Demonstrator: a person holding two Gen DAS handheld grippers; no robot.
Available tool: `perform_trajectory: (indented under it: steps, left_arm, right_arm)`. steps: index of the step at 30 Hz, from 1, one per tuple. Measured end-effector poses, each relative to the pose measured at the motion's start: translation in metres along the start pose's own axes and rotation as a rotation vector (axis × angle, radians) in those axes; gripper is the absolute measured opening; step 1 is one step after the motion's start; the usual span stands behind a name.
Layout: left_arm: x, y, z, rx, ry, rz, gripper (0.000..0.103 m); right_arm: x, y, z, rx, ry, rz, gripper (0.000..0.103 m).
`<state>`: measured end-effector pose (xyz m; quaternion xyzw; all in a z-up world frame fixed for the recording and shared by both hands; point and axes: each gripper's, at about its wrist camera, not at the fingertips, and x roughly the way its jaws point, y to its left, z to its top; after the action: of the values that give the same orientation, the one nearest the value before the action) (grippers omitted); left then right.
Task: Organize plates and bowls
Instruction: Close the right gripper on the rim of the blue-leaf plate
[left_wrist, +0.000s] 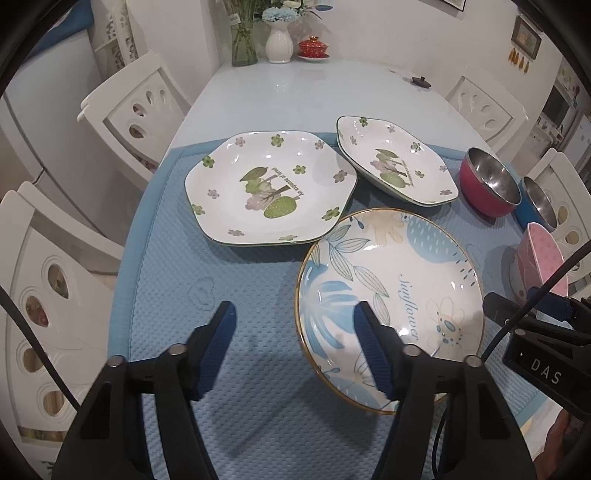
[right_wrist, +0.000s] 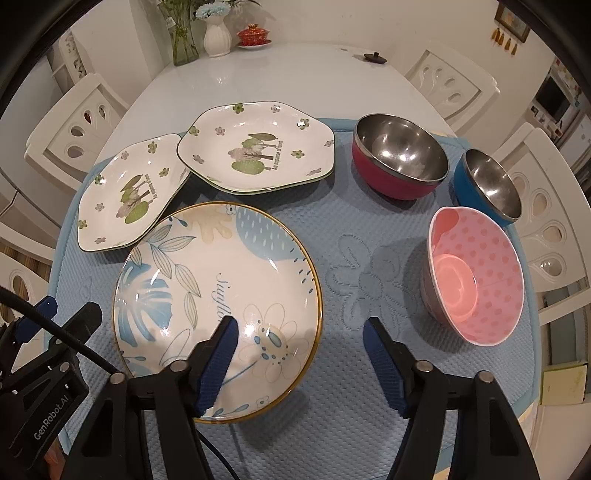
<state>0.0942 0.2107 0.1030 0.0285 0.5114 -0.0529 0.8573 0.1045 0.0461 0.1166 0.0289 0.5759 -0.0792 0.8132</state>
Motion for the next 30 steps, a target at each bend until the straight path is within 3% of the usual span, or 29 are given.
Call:
perform_trajectory:
  steps: [10, 16, 23, 26, 30]
  left_arm:
    - [0.046, 0.005, -0.006, -0.010, 0.107, -0.050, 0.067]
    - [0.073, 0.011, -0.003, -0.061, 0.192, -0.145, 0.067]
    - [0.086, 0.009, 0.000, -0.079, 0.211, -0.203, 0.067]
    - [0.087, 0.009, 0.001, -0.091, 0.203, -0.224, 0.074]
    - [0.088, 0.010, 0.001, -0.111, 0.201, -0.240, 0.077]
  right_arm:
    - [0.038, -0.007, -0.001, -0.009, 0.088, 0.052, 0.061]
    - [0.068, -0.010, 0.012, -0.036, 0.118, 0.062, 0.061]
    - [0.090, -0.019, 0.023, -0.022, 0.155, 0.112, 0.061]
    - [0.095, -0.022, 0.025, -0.019, 0.165, 0.124, 0.062]
    - [0.101, -0.030, 0.028, 0.004, 0.180, 0.138, 0.072]
